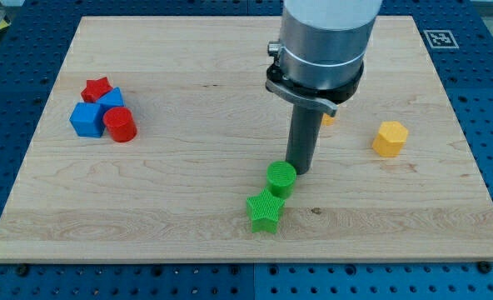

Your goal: Slide the yellow heart towards green circle

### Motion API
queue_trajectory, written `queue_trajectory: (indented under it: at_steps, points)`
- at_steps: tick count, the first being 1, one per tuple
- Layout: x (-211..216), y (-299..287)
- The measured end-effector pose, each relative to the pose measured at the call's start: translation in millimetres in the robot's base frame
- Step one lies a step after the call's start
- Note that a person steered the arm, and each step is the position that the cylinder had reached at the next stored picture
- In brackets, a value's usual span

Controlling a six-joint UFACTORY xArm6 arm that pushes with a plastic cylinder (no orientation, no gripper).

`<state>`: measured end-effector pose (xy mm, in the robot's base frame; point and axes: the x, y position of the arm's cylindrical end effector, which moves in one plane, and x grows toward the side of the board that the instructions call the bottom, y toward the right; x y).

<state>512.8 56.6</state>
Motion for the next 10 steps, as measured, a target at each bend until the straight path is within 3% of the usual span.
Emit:
queue_trajectory:
  at_steps: [2,4,5,6,8,10]
  points:
    - [-8,1]
    - [-93,-15]
    - [-163,5]
    - [-167,24]
    - [-110,39]
    - [-110,92]
